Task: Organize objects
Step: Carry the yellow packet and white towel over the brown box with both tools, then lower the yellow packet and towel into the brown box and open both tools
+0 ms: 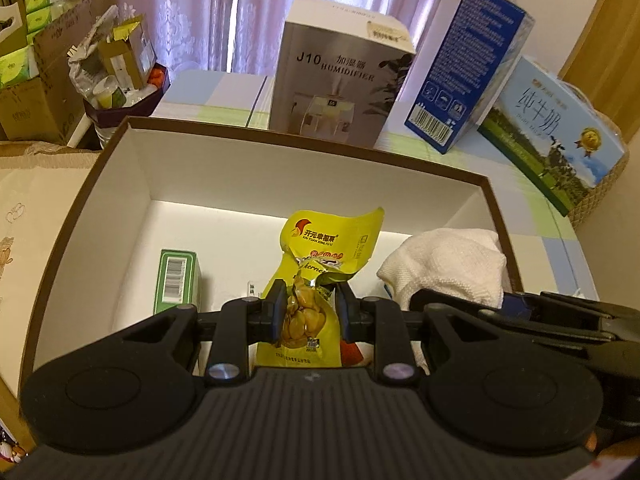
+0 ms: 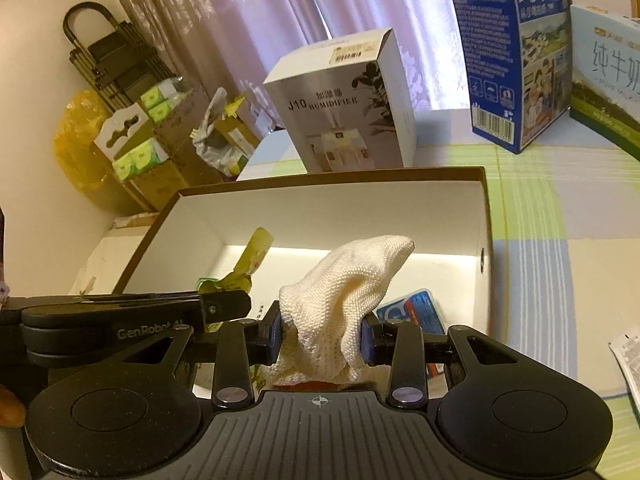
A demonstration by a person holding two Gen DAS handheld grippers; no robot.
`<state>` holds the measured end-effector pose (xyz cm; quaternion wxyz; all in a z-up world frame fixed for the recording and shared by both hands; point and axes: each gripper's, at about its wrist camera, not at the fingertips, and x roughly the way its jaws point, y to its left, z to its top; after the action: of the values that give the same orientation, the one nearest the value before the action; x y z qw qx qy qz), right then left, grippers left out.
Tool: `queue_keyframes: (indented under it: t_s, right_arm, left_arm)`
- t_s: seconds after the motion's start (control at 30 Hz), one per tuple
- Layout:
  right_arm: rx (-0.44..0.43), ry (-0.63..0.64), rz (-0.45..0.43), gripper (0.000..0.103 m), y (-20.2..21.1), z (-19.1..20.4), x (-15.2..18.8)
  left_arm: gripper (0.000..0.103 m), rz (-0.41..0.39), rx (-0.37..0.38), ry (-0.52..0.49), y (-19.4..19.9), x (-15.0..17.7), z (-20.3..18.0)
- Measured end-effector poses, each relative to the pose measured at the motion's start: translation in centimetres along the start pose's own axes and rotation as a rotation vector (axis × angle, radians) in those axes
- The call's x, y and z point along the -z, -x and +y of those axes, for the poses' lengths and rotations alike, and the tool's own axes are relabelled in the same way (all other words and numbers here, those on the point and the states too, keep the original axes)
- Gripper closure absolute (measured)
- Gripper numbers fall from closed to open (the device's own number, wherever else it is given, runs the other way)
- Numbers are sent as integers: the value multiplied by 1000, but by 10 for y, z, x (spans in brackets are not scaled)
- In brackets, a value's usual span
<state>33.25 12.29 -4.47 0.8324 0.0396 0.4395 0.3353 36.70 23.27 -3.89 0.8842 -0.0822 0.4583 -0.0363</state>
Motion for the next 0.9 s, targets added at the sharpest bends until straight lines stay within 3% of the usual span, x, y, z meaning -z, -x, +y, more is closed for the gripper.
queue_keyframes:
  t_s: [0.47,0.9]
  right_arm:
    - [6,-28,17,69,-28,-12,-18]
    - [-8,-47,26,68,-37,-15,-20]
  left_arm:
    - [80,20,-55,-18,-39,-24,13]
    - [51,3,-99,-62,-33,-29,26]
